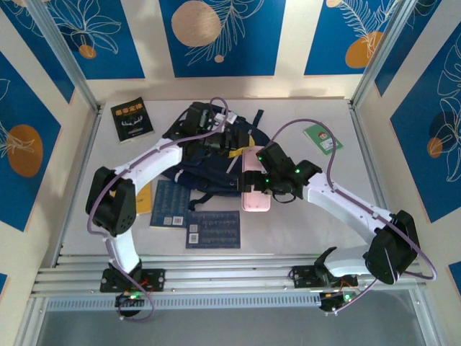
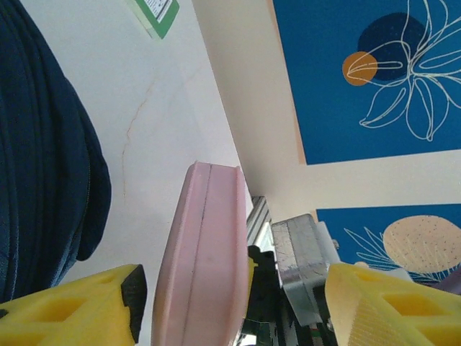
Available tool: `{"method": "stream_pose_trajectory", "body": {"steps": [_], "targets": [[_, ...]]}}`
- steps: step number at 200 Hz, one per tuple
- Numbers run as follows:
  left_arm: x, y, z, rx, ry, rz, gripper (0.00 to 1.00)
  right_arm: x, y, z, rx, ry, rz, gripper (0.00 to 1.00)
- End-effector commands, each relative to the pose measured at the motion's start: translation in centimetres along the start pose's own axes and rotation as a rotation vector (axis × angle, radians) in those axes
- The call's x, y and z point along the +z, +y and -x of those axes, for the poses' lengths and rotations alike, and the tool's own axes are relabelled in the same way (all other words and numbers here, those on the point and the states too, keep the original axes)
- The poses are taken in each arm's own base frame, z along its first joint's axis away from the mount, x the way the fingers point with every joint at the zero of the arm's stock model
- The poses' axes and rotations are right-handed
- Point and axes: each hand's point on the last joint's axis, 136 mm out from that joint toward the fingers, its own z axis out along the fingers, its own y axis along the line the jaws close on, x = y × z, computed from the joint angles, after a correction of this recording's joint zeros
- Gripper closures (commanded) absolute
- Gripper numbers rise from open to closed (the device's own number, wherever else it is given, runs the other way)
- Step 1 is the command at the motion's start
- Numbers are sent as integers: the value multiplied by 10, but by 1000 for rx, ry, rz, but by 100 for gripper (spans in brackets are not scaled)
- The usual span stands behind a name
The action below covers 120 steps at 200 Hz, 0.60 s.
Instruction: Pack books, pencil case, and school supplies into a backpack
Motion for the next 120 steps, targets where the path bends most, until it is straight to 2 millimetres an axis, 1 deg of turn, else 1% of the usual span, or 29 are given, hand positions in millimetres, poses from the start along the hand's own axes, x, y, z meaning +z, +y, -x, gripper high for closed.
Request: {"method": "stream_pose_trajectory", "body": {"steps": [1, 35, 70, 91, 100, 120], "targets": [[13, 2, -12, 7, 45, -19, 35, -12, 18, 12, -35, -42, 67, 21], [24, 4, -22, 11, 76, -17, 42, -12, 17, 13, -35, -47, 60, 21], [33, 5, -32, 13, 104, -21, 56, -10, 16, 13, -31, -43, 56, 21], [35, 6, -33, 8, 104, -24, 65, -9, 16, 13, -27, -46, 56, 21], [34, 4, -33, 9, 101, -27, 67, -9, 16, 14, -24, -48, 52, 19], [32, 0, -30, 14, 92, -30, 69, -10, 14, 14, -24, -50, 44, 12]]}}
